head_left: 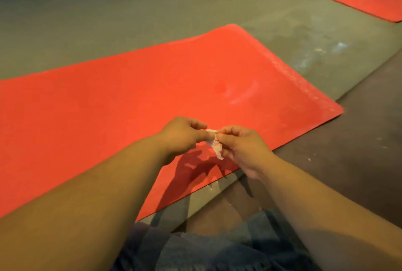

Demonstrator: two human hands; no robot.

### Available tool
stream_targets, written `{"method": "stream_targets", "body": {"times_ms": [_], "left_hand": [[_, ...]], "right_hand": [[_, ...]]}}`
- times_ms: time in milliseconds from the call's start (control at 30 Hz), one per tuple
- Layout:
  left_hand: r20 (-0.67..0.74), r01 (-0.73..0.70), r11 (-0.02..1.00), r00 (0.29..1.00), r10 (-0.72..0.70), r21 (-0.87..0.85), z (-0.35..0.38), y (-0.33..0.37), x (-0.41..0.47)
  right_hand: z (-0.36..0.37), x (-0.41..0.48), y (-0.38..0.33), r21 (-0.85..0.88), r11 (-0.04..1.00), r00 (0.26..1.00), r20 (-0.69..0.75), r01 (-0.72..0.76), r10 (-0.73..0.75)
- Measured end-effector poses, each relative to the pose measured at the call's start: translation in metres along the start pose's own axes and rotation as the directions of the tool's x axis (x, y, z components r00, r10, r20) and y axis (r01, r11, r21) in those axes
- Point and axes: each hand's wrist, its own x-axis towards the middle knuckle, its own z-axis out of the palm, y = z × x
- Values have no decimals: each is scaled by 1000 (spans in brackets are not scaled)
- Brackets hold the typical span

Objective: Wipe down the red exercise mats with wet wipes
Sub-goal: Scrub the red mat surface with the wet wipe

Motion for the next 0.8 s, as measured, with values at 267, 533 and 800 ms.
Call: {"method": "stream_targets", "body": {"times_ms": [267, 533, 800], "left_hand": [[-77, -122, 966, 991, 107, -226, 1, 42, -35], [-87, -134, 970, 989, 119, -202, 13, 83, -81], [-189, -299, 923, 948, 258, -241, 30, 135, -141]], "right_hand": [[-5, -24, -54, -89, 994, 983, 178, 57, -41], [-29, -71, -87, -219, 969, 994, 45, 111, -104], [-41, -136, -123, -71, 973, 975, -24, 221, -223]]}}
